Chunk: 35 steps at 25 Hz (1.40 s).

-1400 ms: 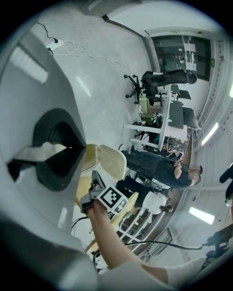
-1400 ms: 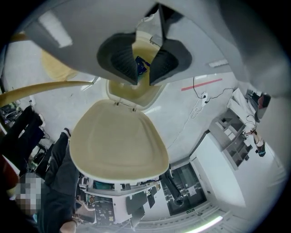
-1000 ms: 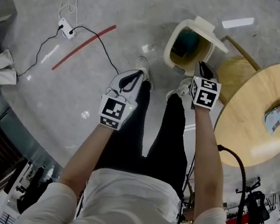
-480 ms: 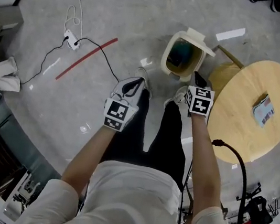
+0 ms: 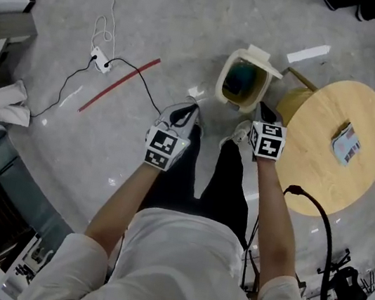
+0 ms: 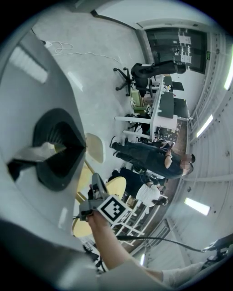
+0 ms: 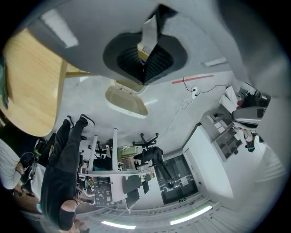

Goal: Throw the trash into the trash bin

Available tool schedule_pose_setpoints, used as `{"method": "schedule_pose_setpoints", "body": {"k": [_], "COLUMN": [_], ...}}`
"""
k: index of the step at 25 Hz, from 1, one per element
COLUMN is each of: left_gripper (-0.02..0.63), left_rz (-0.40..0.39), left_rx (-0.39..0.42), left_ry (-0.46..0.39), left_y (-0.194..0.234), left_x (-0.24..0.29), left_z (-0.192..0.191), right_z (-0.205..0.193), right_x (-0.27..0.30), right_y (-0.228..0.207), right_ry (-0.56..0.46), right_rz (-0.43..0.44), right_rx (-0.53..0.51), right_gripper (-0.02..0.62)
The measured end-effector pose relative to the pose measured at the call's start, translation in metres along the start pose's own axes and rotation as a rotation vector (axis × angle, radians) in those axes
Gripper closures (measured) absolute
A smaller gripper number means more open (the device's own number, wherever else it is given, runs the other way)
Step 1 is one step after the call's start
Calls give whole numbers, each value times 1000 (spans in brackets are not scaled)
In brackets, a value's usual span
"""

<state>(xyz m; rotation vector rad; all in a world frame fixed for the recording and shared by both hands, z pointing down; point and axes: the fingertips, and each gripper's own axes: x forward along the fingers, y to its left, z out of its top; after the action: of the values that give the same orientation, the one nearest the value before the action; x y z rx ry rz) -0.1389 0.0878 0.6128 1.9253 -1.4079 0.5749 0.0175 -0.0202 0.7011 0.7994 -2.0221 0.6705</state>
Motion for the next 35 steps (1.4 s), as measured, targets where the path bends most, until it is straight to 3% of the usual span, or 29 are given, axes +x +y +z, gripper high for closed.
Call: {"method": "schedule_pose_setpoints", "body": {"k": [20,28,35], "left_gripper": [601,601,601], "left_rz": [-37,-57,-80], "left_rx": [15,81,58], "left_ry": [-32,-25,-16], "left_y": [-43,-64,-78], "left_x": [-42,-54,-66], "left_z": [46,61,65], "right_z": [10,13,13], "right_x": [-112,-150,-179], "right_y": [-2,0,9], "right_ry": [-99,-142,-158], "right_rz": [18,32,37], "right_rx": [62,68,51], "right_gripper": [592,592,592]}}
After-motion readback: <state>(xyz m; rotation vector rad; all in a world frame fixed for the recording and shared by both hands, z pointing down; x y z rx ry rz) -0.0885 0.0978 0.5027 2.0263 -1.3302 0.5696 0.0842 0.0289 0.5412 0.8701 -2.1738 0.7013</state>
